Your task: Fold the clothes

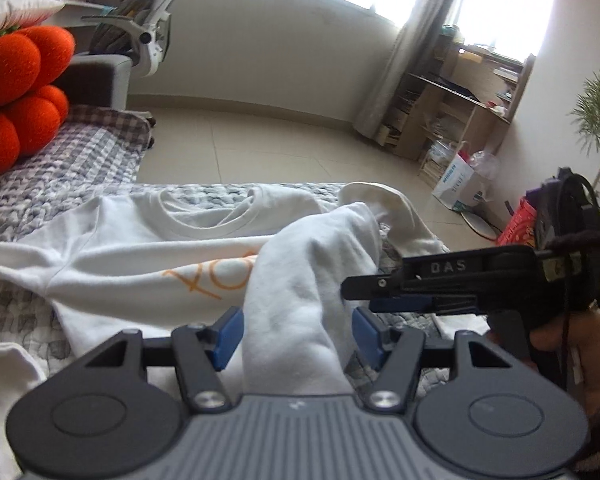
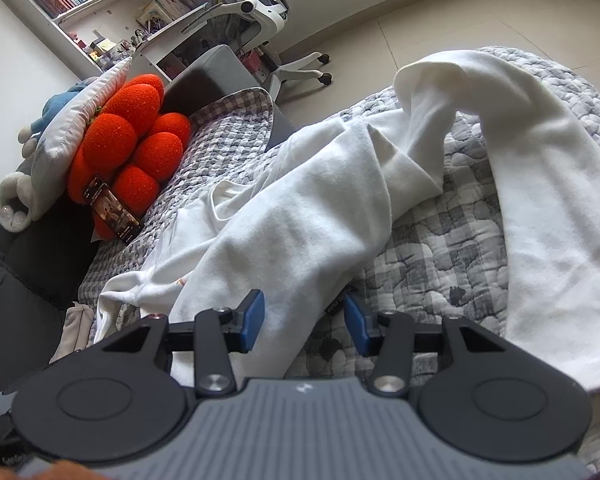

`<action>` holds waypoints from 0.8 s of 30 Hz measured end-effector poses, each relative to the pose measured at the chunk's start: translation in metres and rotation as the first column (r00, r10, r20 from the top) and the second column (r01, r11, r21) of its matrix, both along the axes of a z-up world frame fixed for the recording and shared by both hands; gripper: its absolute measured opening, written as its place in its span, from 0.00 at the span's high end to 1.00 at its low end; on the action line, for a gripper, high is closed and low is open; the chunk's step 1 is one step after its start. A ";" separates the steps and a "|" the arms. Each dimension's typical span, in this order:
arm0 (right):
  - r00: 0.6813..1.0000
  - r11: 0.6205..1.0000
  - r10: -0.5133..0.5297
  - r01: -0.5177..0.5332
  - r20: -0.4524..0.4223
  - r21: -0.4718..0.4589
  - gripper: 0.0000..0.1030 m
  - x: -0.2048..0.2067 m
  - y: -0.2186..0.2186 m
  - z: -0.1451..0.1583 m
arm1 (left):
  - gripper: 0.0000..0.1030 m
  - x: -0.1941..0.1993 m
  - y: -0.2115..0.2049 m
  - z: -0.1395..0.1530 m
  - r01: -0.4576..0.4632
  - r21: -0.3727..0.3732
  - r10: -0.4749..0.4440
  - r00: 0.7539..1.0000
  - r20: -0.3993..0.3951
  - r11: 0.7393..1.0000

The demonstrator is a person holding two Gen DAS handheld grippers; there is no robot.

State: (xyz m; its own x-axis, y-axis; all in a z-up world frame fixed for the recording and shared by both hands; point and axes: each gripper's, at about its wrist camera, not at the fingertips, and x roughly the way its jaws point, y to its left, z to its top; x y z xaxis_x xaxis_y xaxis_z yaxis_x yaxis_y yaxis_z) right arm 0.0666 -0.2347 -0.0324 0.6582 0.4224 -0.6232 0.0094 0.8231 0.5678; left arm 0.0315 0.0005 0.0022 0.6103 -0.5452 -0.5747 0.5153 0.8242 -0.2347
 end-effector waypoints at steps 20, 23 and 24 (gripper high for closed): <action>0.995 0.993 0.021 -0.032 0.098 0.116 0.92 0.045 0.039 0.010 | 0.40 0.005 -0.008 -0.029 0.092 0.208 -0.089 0.996 -0.021 0.974; 0.997 0.989 0.001 -0.011 0.071 0.147 0.85 0.052 0.035 -0.001 | 0.61 0.012 -0.006 -0.034 0.036 0.227 -0.030 0.999 -0.030 0.973; 0.998 0.986 -0.010 0.000 0.058 0.168 0.85 0.052 0.031 -0.003 | 0.70 0.015 -0.003 -0.034 0.021 0.213 -0.012 0.999 -0.044 0.977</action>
State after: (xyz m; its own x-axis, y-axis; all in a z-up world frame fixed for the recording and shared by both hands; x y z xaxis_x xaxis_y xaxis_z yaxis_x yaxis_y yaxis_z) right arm 0.1184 -0.2037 -0.0350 0.6940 0.5141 -0.5040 -0.0239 0.7162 0.6975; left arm 0.0462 -0.0025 -0.0322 0.5750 -0.4170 -0.7039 0.5229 0.8490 -0.0758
